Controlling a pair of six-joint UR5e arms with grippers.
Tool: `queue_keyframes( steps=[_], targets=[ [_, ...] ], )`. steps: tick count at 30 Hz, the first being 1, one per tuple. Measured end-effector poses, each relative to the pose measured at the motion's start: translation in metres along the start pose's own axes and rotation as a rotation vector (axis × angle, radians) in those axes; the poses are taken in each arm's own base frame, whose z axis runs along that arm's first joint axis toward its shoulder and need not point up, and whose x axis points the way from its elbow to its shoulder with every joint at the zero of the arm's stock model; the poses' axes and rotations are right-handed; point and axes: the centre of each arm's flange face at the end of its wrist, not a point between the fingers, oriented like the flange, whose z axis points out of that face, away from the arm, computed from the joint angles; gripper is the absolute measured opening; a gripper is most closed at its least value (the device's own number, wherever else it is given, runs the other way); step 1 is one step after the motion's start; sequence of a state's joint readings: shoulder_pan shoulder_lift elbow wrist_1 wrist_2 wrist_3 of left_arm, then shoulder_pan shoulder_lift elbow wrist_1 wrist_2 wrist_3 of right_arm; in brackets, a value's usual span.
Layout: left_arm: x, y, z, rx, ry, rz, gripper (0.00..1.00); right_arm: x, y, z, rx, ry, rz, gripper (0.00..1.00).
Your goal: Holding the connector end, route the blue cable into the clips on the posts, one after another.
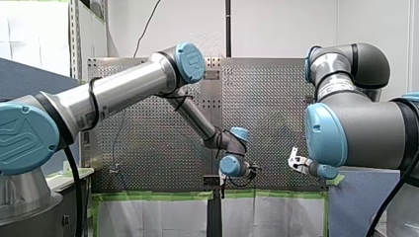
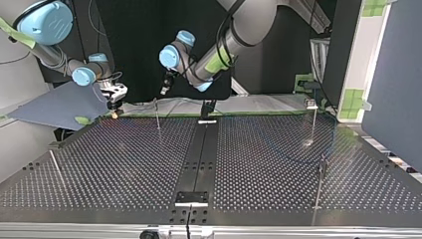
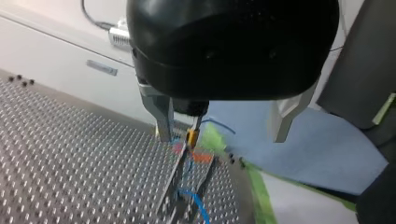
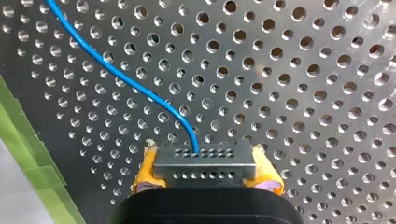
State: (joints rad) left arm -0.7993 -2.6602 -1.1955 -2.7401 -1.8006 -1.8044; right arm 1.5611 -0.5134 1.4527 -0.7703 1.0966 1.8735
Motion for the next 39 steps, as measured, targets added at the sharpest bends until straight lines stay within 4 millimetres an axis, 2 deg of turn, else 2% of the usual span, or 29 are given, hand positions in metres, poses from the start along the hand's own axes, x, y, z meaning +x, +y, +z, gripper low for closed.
queue_keyframes(
  steps=[6, 16, 22, 26, 39],
  targets=[
    [-0.009, -0.017, -0.021, 0.012, 0.002, 0.055, 1.00, 0.000, 0.001, 0.000, -0.002, 0.000, 0.001, 0.00],
    [-0.040, -0.018, -0.038, 0.035, -0.068, 0.045, 1.00, 0.000, 0.001, 0.000, 0.002, -0.001, 0.002, 0.00],
    [-0.061, 0.000, -0.049, -0.005, -0.094, -0.011, 1.00, -0.001, 0.000, 0.000, 0.004, 0.000, 0.007, 0.00],
    [-0.071, 0.012, -0.064, -0.052, -0.075, -0.045, 1.00, -0.002, -0.001, 0.000, 0.006, -0.001, 0.008, 0.00],
    [-0.095, 0.023, -0.110, -0.077, -0.049, -0.093, 1.00, -0.004, -0.003, 0.001, 0.010, -0.002, 0.019, 0.00]
  ],
)
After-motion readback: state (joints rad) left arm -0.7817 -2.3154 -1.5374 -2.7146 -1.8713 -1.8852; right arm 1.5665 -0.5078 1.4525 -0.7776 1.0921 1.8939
